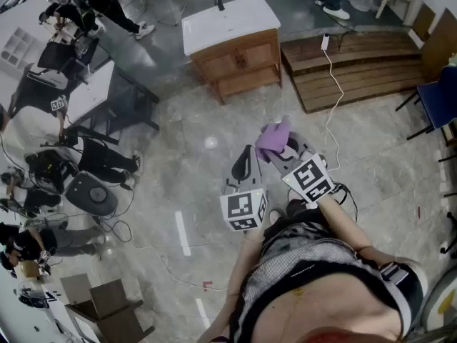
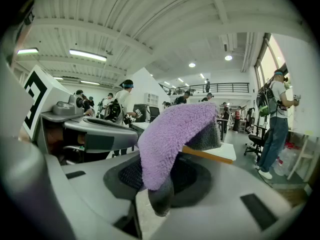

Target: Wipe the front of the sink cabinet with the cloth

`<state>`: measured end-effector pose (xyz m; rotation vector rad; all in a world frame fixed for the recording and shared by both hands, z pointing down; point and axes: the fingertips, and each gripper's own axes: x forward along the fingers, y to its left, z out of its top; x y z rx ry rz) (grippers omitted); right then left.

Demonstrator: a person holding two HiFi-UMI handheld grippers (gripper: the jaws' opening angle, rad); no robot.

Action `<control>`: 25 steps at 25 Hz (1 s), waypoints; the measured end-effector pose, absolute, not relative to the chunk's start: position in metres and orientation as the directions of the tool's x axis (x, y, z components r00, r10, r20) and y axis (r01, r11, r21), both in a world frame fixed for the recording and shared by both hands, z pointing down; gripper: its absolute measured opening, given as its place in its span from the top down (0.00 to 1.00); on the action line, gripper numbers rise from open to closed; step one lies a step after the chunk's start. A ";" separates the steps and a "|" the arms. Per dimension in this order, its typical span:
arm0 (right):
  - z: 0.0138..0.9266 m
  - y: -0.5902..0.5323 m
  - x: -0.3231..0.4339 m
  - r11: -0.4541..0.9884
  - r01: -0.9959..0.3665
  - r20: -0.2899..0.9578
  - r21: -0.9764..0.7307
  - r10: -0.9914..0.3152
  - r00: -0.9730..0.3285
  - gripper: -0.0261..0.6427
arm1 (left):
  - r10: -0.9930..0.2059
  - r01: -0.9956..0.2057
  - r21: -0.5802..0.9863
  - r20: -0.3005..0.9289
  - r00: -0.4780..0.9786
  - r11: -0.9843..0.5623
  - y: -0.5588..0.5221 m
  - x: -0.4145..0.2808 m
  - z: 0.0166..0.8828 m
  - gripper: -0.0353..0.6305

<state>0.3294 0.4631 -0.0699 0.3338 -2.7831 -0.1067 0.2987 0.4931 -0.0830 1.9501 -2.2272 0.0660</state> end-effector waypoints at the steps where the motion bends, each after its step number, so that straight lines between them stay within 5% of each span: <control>1: -0.070 0.463 0.329 0.970 -0.215 0.318 0.109 -0.239 -0.917 0.72 | -0.979 -0.987 0.085 0.165 -0.123 0.138 0.492 0.299 -0.083 0.95; 25: -0.075 0.421 0.321 0.993 -0.103 0.275 0.055 -0.114 -0.955 0.72 | -0.959 -0.964 0.099 0.166 -0.229 0.247 0.455 0.291 -0.081 0.95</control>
